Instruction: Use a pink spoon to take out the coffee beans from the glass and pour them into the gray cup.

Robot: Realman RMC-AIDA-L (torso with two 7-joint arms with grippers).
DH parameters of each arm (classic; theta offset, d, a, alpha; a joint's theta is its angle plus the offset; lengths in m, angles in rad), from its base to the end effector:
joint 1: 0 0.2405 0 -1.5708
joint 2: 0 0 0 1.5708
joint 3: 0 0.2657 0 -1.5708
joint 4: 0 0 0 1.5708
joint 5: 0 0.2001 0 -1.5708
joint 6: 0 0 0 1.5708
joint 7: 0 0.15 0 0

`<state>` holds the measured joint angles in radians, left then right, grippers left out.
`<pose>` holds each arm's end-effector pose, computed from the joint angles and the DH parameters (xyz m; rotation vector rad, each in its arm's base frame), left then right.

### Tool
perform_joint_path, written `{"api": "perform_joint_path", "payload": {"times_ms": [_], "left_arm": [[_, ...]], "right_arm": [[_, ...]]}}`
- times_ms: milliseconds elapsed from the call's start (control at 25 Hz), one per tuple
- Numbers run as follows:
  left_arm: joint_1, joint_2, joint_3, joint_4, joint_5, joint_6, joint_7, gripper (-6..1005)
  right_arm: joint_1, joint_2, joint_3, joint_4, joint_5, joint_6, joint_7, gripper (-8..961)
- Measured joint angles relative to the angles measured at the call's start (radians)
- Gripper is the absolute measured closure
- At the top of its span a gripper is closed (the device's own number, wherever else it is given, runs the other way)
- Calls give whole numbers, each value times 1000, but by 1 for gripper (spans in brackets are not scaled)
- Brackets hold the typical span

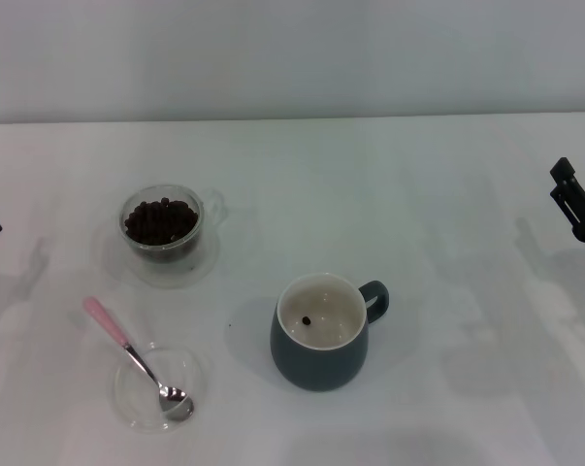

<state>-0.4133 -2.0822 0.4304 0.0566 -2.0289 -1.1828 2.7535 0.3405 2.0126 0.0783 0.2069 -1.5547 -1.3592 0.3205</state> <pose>-0.3637 0.3176 0.0015 -1.6278 -0.6482 -0.6678 0.3564 0.2851 -0.0007 -1.5357 0.6907 0.8436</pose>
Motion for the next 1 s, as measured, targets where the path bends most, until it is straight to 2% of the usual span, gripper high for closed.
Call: {"api": "perform_joint_path", "payload": {"times_ms": [1000], "left_arm": [[5, 3, -1, -6, 0, 0, 0, 123]], "right_arm": [[-8, 0, 0, 24, -2, 3, 0, 159]]}}
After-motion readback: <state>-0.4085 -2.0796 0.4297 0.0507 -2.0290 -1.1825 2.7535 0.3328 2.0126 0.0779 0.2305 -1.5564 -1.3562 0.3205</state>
